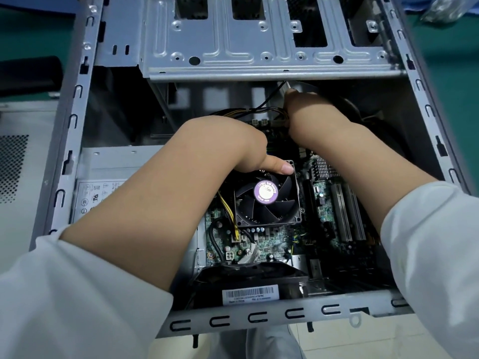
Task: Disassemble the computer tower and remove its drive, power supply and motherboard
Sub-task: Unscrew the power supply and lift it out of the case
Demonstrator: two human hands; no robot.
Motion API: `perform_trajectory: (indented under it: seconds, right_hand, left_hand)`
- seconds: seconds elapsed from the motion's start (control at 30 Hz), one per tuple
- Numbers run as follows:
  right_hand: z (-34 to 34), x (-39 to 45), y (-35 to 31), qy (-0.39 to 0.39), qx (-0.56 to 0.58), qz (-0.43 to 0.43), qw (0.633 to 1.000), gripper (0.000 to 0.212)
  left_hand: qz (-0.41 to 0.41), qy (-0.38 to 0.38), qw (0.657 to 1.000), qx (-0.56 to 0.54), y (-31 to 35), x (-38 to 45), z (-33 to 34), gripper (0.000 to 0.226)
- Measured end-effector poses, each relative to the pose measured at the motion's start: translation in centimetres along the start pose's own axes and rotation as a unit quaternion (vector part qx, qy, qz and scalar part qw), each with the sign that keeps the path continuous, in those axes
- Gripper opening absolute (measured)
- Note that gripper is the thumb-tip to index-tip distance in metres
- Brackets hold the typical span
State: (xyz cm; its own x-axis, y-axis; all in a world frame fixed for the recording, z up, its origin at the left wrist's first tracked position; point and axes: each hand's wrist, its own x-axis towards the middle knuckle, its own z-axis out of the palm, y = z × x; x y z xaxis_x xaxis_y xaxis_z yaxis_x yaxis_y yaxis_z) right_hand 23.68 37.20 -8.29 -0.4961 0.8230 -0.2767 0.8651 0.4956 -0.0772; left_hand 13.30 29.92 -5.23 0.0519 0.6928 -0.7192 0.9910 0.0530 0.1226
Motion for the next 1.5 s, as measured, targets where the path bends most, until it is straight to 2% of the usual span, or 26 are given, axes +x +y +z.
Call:
perform_trajectory:
  seconds: [0.17,0.37,0.6,0.87,1.0,1.13,1.23,1.5]
  right_hand:
    - [0.5,-0.3,0.2,0.018,0.021,0.004,1.000,0.039]
    - [0.4,-0.2,0.1,0.020,0.014,-0.002,1.000,0.041]
    - [0.7,-0.4,0.0,0.011,0.021,0.023,0.999,0.046]
    - [0.5,0.0,0.3,-0.016,-0.001,-0.021,1.000,0.034]
    - [0.9,-0.1,0.0,-0.042,0.046,0.014,0.998,0.040]
    - [0.4,-0.3,0.0,-0.027,0.063,-0.005,0.998,0.046]
    - [-0.1,-0.2,-0.1,-0.046,0.056,-0.004,0.997,0.039]
    - [0.0,-0.5,-0.5,-0.036,0.024,0.012,0.999,0.045]
  left_hand:
    - [-0.001,-0.003,1.000,0.009,0.0,-0.1,0.0,0.087]
    - [0.004,0.000,1.000,0.008,0.1,-0.2,-0.2,0.067]
    - [0.003,-0.006,1.000,0.006,0.2,-0.3,0.0,0.085]
    - [0.008,-0.017,1.000,-0.006,0.1,-0.4,-0.2,0.084]
    - [0.010,-0.013,1.000,-0.001,0.1,-0.3,0.0,0.084]
    - [0.004,-0.012,1.000,0.004,0.1,-0.5,-0.1,0.085]
    - [0.004,-0.014,1.000,-0.004,0.1,-0.6,-0.1,0.085]
    - [0.011,-0.007,1.000,-0.009,-0.1,-0.3,0.0,0.084]
